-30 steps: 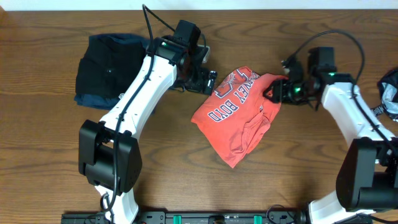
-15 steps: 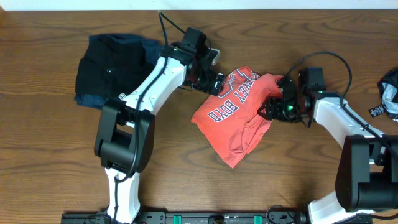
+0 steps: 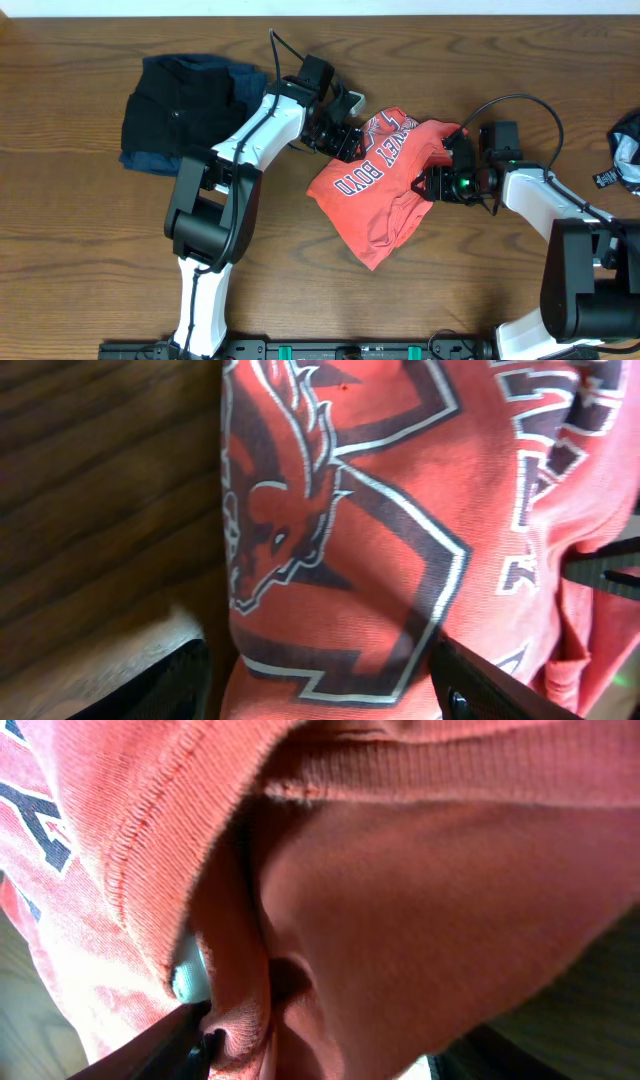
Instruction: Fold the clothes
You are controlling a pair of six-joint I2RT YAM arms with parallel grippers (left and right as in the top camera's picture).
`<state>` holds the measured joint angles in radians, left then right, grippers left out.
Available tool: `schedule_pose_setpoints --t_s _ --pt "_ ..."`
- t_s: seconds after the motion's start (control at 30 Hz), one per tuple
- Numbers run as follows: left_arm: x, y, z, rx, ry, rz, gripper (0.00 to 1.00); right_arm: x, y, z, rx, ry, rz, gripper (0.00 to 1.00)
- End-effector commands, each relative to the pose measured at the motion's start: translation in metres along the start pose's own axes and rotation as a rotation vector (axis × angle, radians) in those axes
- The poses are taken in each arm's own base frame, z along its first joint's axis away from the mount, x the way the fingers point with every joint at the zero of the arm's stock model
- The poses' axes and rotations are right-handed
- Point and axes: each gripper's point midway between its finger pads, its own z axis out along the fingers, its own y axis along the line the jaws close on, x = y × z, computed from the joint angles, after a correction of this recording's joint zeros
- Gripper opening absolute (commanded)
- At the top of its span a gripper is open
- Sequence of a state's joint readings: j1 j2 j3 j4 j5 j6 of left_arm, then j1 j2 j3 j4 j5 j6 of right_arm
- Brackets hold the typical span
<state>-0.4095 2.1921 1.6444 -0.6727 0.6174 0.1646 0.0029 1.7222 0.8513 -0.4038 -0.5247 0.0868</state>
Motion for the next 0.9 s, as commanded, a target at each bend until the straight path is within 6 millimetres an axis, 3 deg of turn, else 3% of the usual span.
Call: schedule_pose_setpoints --t_s 0.0,0.07,0.37,0.5,0.57,0.6,0.7,0.77,0.87 --pt "0.003 -0.004 0.004 0.033 0.009 0.016 0.72 -0.007 -0.001 -0.013 -0.012 -0.039 0.007 0.64" --pt "0.003 -0.010 0.005 0.059 0.010 0.018 0.67 -0.012 -0.002 -0.019 -0.016 -0.060 0.010 0.64" --pt "0.022 -0.080 0.023 0.291 0.094 0.044 0.32 -0.020 -0.003 -0.044 -0.032 -0.119 0.035 0.65" --pt "0.033 -0.107 0.033 0.326 0.140 0.075 0.31 -0.024 -0.001 -0.050 -0.035 -0.143 0.023 0.65" --pt "0.039 -0.111 0.037 0.314 0.164 0.082 0.32 -0.026 0.002 -0.054 -0.036 -0.158 0.013 0.66" --pt "0.041 -0.110 0.039 0.291 0.175 0.086 0.41 -0.028 0.003 -0.055 -0.039 -0.164 0.009 0.67" --pt "0.044 -0.096 0.043 0.199 0.190 0.079 0.53 -0.028 0.004 -0.056 -0.039 -0.167 0.006 0.67" --pt "0.043 -0.079 0.043 0.112 0.191 0.033 0.65 -0.025 0.000 -0.054 -0.022 -0.155 0.016 0.59" --pt "0.039 -0.062 0.038 0.076 0.176 -0.023 0.75 -0.020 -0.009 -0.048 0.010 -0.134 0.057 0.26"
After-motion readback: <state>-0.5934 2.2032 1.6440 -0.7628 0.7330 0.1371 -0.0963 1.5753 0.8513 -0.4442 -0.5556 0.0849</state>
